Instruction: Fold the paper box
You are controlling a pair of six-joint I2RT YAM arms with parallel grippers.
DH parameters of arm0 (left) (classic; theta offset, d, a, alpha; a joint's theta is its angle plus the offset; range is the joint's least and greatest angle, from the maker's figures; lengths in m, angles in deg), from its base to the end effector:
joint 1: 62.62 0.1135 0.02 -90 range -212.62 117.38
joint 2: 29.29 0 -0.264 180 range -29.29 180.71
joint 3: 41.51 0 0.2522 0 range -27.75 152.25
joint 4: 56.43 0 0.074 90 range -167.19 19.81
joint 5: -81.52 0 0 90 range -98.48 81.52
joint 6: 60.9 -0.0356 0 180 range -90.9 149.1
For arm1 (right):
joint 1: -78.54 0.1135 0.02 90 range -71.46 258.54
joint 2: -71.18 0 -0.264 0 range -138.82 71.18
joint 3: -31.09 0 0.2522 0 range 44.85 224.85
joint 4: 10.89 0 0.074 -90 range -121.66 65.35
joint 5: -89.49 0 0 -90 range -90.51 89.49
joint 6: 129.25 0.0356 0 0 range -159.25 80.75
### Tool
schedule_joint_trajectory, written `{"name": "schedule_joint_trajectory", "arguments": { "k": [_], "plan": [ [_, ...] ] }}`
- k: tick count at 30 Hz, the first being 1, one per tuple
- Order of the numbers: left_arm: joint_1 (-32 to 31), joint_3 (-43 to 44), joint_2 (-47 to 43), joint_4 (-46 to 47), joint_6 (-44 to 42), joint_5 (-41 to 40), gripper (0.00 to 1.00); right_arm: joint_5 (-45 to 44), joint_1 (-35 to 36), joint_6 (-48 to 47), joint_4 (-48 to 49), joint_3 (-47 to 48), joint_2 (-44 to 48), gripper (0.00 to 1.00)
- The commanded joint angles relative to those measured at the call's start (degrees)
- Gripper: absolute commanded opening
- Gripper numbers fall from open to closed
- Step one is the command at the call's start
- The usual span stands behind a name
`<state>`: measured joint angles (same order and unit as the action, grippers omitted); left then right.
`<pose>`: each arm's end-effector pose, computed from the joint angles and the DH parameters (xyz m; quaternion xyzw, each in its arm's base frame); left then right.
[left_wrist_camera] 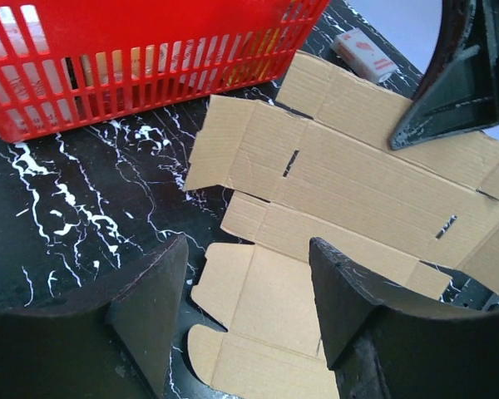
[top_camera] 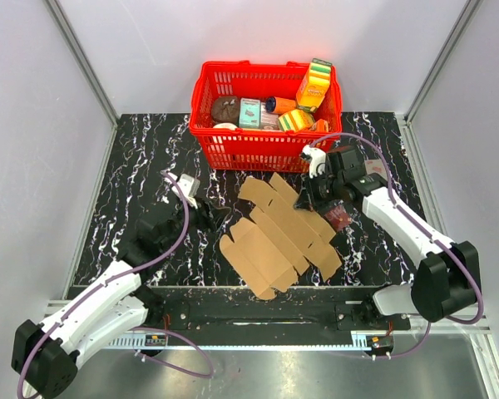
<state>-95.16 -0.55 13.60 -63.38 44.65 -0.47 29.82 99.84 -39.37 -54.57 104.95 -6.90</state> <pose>0.1546 -0.1045 0.2678 0.1569 0.7428 -0.3128 0.5707 0.2611 0.1211 0.2755 -0.2597 0.8676 0.3037 0.2959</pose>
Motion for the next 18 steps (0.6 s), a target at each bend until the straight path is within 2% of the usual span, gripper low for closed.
{"name": "schedule_joint_trajectory", "arguments": {
  "k": [1, 5, 11, 18],
  "plan": [
    [-0.1, 0.0, 0.3, 1.9, 1.6, -3.9, 0.65, -6.1, 2.8, 2.1, -0.1, 0.0, 0.1, 0.0],
    [-0.2, 1.0, 1.7, 1.9, 1.9, -3.5, 0.65, -12.3, 6.1, 3.4, 1.4, -1.4, -0.1, 0.0],
    [-0.1, 1.5, 3.3, 2.4, 2.2, -3.3, 0.65, -21.1, 6.1, 8.0, 7.1, -5.3, 2.4, 0.0],
    [-0.1, 0.7, 6.4, 8.7, 2.8, 3.0, 0.63, -22.1, 6.1, 10.2, 11.1, -8.1, 6.5, 0.0]
  ]
}}
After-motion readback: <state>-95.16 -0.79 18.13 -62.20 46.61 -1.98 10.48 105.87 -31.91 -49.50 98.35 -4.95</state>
